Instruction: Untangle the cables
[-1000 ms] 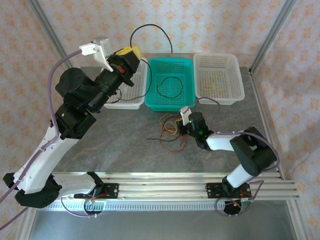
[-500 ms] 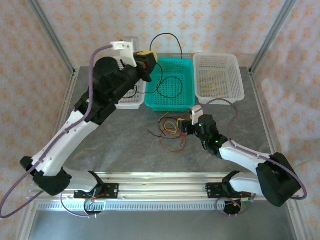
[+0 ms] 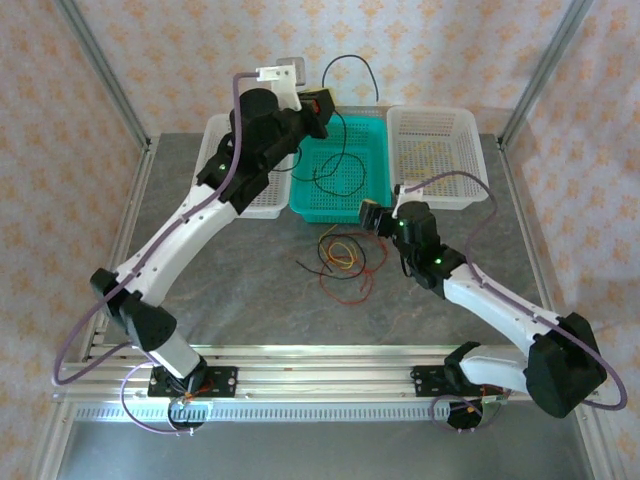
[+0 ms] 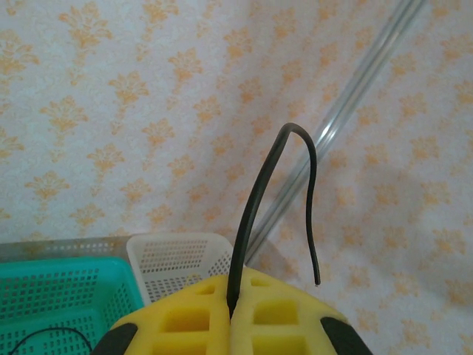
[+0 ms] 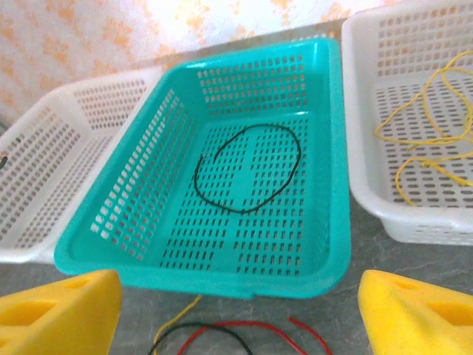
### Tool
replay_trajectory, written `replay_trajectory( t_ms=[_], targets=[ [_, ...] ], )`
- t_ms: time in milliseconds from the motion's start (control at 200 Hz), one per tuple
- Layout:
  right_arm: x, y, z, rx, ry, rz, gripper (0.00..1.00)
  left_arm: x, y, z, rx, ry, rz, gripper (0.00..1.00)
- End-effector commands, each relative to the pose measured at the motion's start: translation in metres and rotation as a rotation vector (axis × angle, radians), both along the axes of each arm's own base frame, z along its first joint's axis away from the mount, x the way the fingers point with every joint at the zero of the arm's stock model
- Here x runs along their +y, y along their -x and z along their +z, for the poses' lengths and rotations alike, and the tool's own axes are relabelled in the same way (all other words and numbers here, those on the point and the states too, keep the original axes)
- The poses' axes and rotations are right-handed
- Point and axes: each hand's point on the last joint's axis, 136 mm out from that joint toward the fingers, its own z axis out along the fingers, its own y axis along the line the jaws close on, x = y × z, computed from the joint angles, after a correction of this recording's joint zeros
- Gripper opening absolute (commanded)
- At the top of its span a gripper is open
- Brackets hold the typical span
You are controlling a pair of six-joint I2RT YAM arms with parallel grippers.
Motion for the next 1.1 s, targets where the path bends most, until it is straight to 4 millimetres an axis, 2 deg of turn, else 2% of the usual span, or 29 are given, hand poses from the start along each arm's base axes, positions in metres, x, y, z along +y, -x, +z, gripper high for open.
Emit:
replay_trajectory(
  t_ms=[0, 135, 155, 220, 370, 431, 441, 461, 651, 751, 776, 931, 1096],
  targets=[
    [-0.01, -0.005, 0.009, 0.001, 0.01, -0.072, 0.82, -0.002, -0.009, 0.031, -0.061, 0.123, 0.007, 0.0],
    [-0.01, -0.009, 0.028, -0.022, -0.025, -0.082, 0.81, -0.015, -0.03, 0.021, -0.03, 0.161, 0.0, 0.0],
    [-0.009, -0.012, 0.022, -0.006, -0.018, -0.086, 0.8, -0.017, -0.033, 0.019, -0.025, 0.167, 0.0, 0.0],
    [-0.009, -0.014, 0.026, -0.005, -0.031, -0.096, 0.8, -0.023, -0.042, 0.011, -0.008, 0.189, 0.001, 0.0],
    [-0.015, -0.015, 0.035, -0.011, -0.05, -0.12, 0.79, -0.034, -0.066, -0.021, 0.074, 0.223, 0.02, 0.0],
    [-0.017, -0.014, 0.036, -0.015, -0.052, -0.126, 0.79, -0.039, -0.069, -0.029, 0.098, 0.237, 0.014, 0.0],
    [-0.017, -0.014, 0.036, -0.014, -0.051, -0.127, 0.79, -0.043, -0.076, -0.044, 0.12, 0.226, 0.017, 0.0],
    [-0.017, -0.014, 0.035, -0.011, -0.051, -0.129, 0.79, -0.045, -0.08, -0.053, 0.137, 0.223, 0.019, 0.0],
    [-0.025, -0.012, 0.024, 0.021, -0.026, -0.16, 0.78, -0.051, -0.095, -0.13, 0.274, 0.206, 0.056, 0.0],
    [-0.029, -0.01, 0.016, 0.042, -0.018, -0.172, 0.78, -0.049, -0.099, -0.164, 0.325, 0.195, 0.082, 0.0],
    [-0.031, -0.007, 0.023, 0.024, -0.033, -0.174, 0.78, -0.049, -0.1, -0.17, 0.335, 0.191, 0.087, 0.0],
    [-0.032, -0.005, 0.018, 0.039, -0.031, -0.178, 0.78, -0.042, -0.11, -0.206, 0.388, 0.162, 0.129, 0.0],
    [-0.033, -0.003, 0.015, 0.051, -0.031, -0.177, 0.78, -0.024, -0.127, -0.238, 0.429, 0.124, 0.186, 0.0]
  ],
)
